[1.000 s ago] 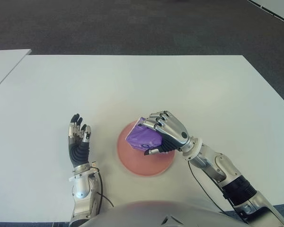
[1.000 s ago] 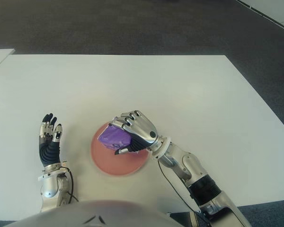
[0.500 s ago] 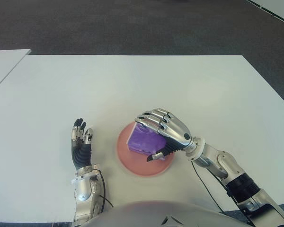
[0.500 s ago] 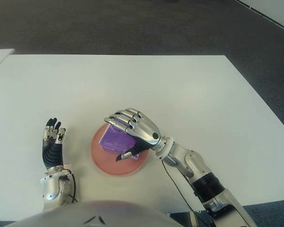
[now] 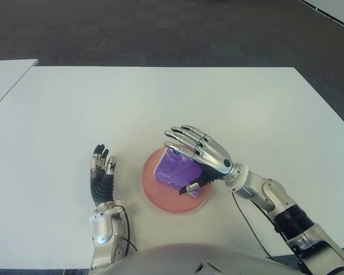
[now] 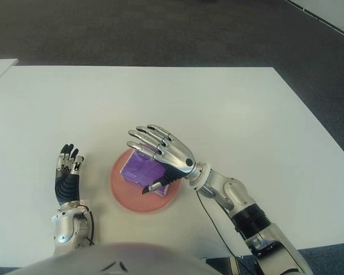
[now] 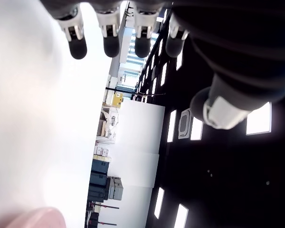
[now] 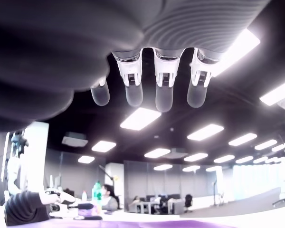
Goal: Put the tissue paper into the plate.
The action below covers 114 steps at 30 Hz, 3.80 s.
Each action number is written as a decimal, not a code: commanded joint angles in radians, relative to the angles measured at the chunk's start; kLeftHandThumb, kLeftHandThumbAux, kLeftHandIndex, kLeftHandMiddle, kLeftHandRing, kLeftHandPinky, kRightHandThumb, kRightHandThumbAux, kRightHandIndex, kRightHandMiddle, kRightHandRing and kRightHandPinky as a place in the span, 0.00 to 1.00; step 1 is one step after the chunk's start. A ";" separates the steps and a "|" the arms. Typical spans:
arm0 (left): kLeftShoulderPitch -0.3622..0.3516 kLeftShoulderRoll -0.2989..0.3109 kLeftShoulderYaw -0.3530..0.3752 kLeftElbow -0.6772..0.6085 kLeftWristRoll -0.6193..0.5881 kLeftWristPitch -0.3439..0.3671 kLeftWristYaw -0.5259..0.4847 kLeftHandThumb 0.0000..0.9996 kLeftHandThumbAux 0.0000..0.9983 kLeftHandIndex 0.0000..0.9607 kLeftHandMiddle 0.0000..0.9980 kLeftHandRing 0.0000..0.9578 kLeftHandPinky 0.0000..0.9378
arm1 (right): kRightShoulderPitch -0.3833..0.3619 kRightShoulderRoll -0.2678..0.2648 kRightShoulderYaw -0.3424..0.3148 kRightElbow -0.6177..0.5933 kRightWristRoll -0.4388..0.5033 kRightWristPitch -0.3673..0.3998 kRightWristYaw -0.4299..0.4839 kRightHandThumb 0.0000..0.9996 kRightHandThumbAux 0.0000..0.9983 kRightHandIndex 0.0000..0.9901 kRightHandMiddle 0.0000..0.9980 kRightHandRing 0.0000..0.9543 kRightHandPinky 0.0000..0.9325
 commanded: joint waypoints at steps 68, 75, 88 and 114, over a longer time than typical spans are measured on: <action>0.199 -0.009 -0.037 -0.214 0.000 0.179 -0.181 0.14 0.55 0.08 0.02 0.00 0.00 | 0.587 0.484 -0.437 -0.063 1.260 0.332 0.691 0.03 0.31 0.00 0.00 0.00 0.00; 0.234 -0.020 -0.051 -0.236 -0.040 0.216 -0.200 0.13 0.53 0.09 0.03 0.00 0.00 | 0.611 0.502 -0.434 -0.050 1.266 0.339 0.714 0.03 0.34 0.00 0.00 0.00 0.00; 0.284 -0.026 -0.079 -0.306 -0.130 0.311 -0.223 0.14 0.50 0.08 0.04 0.01 0.01 | 0.580 0.531 -0.449 0.051 1.256 0.337 0.728 0.03 0.37 0.00 0.00 0.00 0.00; 0.321 -0.022 -0.124 -0.308 -0.040 0.368 -0.193 0.08 0.53 0.03 0.01 0.00 0.00 | 0.547 0.545 -0.479 0.104 1.224 0.362 0.705 0.04 0.39 0.00 0.00 0.00 0.00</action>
